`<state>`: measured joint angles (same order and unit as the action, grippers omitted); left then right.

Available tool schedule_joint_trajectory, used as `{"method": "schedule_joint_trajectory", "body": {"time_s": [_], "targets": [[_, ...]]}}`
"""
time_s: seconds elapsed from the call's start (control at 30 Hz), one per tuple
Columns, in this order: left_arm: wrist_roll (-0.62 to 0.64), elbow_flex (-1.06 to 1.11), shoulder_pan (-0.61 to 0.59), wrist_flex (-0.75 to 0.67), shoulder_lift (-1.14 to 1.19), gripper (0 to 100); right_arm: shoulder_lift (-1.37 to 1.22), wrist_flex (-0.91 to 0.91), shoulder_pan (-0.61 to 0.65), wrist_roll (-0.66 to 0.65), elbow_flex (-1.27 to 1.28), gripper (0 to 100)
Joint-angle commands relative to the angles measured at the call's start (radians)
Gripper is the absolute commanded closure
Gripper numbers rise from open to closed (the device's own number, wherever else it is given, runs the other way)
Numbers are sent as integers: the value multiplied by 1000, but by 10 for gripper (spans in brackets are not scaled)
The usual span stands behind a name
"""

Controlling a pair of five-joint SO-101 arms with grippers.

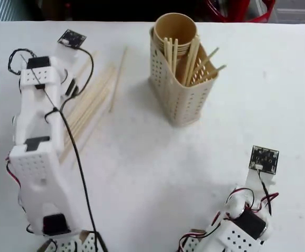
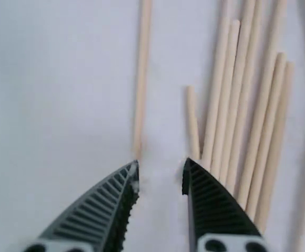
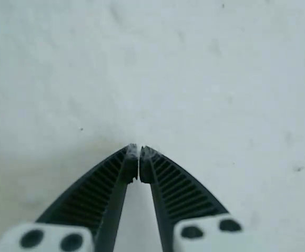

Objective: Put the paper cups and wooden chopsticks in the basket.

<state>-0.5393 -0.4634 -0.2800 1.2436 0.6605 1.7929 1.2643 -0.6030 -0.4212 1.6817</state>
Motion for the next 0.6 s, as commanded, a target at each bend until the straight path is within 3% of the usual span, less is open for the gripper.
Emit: {"method": "schedule_joint_trajectory", "body": {"time_s": [0.0, 0.37, 0.57], "targets": [[3, -183, -39, -17, 120, 845, 8, 5, -2, -9, 9, 980], [8, -517, -67, 46, 467, 849, 8, 5, -2, -9, 9, 980], [8, -671, -62, 204, 605, 862, 8, 5, -2, -9, 9, 980]]}}
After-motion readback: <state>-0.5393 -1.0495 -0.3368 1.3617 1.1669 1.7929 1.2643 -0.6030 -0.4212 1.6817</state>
